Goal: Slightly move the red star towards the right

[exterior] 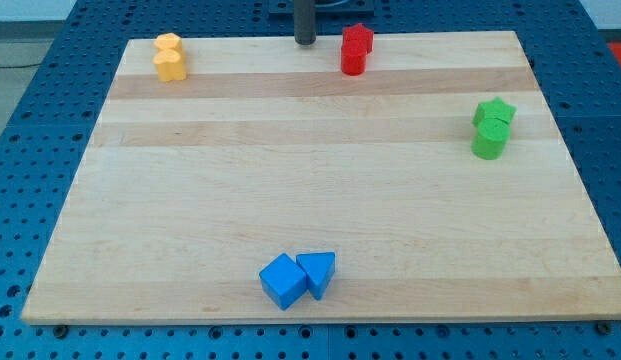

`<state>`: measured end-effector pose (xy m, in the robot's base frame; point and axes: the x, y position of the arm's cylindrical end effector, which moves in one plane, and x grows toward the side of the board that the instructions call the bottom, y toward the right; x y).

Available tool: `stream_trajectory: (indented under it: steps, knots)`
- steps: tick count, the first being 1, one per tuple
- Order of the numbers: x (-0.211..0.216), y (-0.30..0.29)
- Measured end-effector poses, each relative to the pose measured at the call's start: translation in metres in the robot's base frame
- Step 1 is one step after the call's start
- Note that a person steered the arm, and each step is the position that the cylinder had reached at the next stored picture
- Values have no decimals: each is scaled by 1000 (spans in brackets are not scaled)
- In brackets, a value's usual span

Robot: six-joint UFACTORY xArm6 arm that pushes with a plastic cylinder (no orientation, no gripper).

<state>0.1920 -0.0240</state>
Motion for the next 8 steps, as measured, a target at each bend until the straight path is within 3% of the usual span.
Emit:
stream_trajectory:
  steps: [5, 8]
  knots:
    - [1, 88]
    - [26, 109]
